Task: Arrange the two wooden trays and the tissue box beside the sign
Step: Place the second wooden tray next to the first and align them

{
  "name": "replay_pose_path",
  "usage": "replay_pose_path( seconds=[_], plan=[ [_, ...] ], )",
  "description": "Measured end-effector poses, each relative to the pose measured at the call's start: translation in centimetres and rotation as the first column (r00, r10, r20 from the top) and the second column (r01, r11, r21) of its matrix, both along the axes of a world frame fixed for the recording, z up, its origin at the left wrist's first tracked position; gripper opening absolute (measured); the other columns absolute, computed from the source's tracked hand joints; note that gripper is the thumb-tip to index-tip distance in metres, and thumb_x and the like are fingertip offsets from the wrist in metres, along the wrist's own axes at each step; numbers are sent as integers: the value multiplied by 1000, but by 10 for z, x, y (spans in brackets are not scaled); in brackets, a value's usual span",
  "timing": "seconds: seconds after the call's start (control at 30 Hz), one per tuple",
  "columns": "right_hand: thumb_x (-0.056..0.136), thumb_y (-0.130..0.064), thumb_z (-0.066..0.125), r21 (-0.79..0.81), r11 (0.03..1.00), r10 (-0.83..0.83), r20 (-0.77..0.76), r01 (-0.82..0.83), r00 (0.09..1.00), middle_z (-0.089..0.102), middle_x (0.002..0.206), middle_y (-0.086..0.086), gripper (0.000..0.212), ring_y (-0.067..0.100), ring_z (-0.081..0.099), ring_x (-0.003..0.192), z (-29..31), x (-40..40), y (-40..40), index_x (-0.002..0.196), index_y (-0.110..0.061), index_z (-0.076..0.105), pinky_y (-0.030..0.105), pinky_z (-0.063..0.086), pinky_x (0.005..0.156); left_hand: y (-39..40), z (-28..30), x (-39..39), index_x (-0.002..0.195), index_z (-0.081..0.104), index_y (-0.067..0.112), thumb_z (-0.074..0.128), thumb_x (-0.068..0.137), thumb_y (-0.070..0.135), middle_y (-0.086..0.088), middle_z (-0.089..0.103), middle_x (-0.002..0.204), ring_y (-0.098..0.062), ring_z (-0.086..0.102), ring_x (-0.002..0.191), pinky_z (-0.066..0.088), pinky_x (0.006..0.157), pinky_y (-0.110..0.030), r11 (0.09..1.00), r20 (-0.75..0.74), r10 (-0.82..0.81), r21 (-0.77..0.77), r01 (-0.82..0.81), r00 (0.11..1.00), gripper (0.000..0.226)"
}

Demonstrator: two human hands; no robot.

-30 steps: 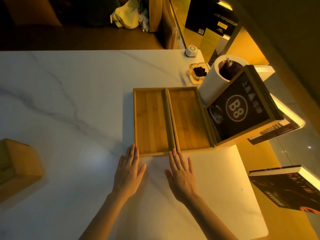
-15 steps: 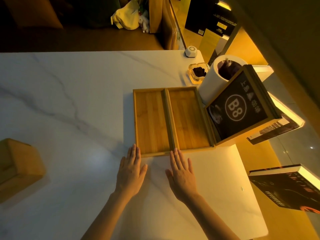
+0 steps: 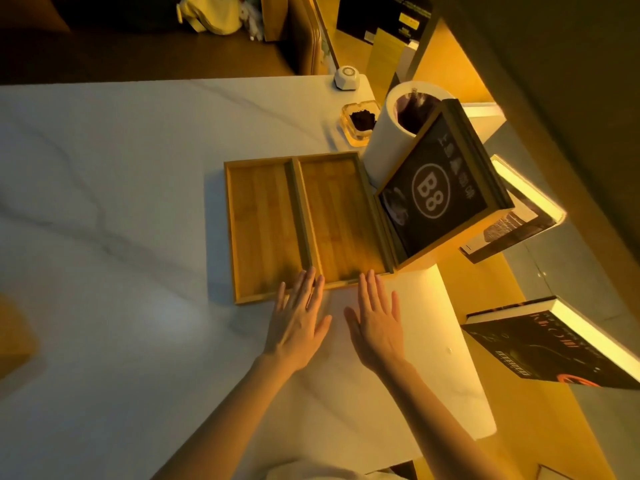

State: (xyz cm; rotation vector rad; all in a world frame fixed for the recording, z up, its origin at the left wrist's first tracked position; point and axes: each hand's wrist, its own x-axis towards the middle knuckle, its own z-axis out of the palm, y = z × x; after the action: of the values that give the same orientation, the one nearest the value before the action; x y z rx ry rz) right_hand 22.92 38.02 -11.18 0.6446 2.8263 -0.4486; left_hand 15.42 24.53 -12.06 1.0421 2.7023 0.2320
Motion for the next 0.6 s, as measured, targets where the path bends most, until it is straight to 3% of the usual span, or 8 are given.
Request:
replay_pose_path(
  seconds=[0.13,0.33,0.47,0.6],
  plan=[
    [75,-63,-15,-6,1000,3,0,-3,1000,-25,144,-5,71,15,-30,131,-2,0,0,134,-24,-21,34,-18,108,2,-6,-1,138,22,11,10,88,55,-8,38,144,-25,34,133,26,104,-51,999,-1,-32,-10,32,1000,67],
    [86,-53,6,-14,1000,-10,-20,10,1000,-23,146,-4,64,17,-28,133,-4,-1,-1,136,-22,-18,33,-18,107,-4,-13,-6,140,12,13,12,88,55,-4,22,149,-22,21,137,11,115,-40,996,-15,-81,32,81,997,67],
    [85,-54,6,-15,1000,-18,-30,17,999,-22,145,-5,64,18,-25,133,-4,-3,-2,136,-22,-17,33,-17,107,-4,-14,-10,140,11,13,10,88,55,-6,26,149,-23,21,137,12,108,-50,995,-2,-98,15,98,995,67],
    [84,-56,2,-12,1000,-19,-31,18,999,-21,145,-5,64,17,-25,134,-4,-7,-1,135,-22,-17,34,-16,108,-3,-14,-14,139,10,12,7,88,53,-7,28,148,-23,22,136,13,106,-50,995,2,-97,23,97,995,65]
  ],
)
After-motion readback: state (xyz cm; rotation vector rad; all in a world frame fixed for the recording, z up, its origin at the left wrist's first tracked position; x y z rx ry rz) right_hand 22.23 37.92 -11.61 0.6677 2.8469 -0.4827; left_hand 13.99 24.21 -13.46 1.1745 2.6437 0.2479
